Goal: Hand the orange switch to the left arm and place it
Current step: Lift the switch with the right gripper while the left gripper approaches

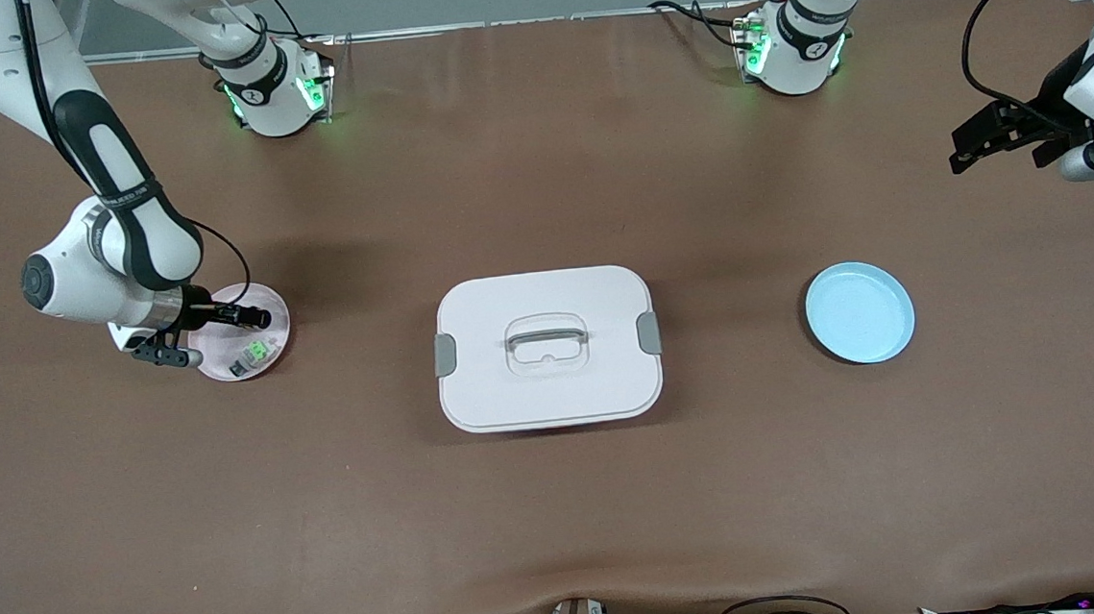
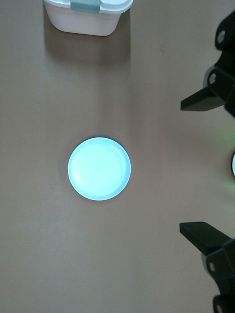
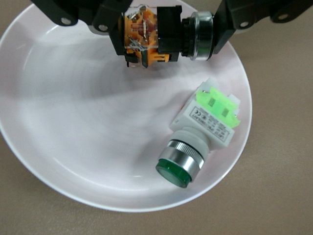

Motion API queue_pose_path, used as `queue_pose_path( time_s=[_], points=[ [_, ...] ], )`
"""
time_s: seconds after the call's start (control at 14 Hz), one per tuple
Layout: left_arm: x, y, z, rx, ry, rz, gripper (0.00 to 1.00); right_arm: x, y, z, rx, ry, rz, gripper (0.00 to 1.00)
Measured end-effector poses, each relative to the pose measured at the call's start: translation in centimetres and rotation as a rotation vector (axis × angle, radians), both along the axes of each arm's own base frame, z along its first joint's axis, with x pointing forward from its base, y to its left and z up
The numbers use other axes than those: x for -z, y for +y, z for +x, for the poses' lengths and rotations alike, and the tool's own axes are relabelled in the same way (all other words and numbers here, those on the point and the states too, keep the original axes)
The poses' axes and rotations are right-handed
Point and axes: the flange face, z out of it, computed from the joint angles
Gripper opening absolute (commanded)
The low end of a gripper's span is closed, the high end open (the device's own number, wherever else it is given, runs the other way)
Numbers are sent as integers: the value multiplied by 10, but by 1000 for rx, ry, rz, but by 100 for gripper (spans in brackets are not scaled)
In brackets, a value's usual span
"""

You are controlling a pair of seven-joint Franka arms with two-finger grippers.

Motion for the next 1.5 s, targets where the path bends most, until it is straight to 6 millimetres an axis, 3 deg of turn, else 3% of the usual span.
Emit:
queue_pose_path(
  time_s=[0.28,0.57,0.71,0.85,1.14,1.5],
  points=[
    [-2,-2,-4,-4,27,-44,100,-31,12,14,136,93,35,0],
    [-21,4,-15,-53,33,-258,100,-69,27,30,248,192,55,0],
    [-35,18,-21,-96,16,-397,100,-89,44,39,287,237,52,0],
    [-42,16,-27,-104,9,-497,100,-107,66,47,331,269,35,0],
    [-29,-19,-40,-136,-50,-691,100,-139,121,49,414,308,-11,0],
    [3,-119,-57,-133,-144,-760,100,-184,194,51,482,350,-61,0]
  ],
)
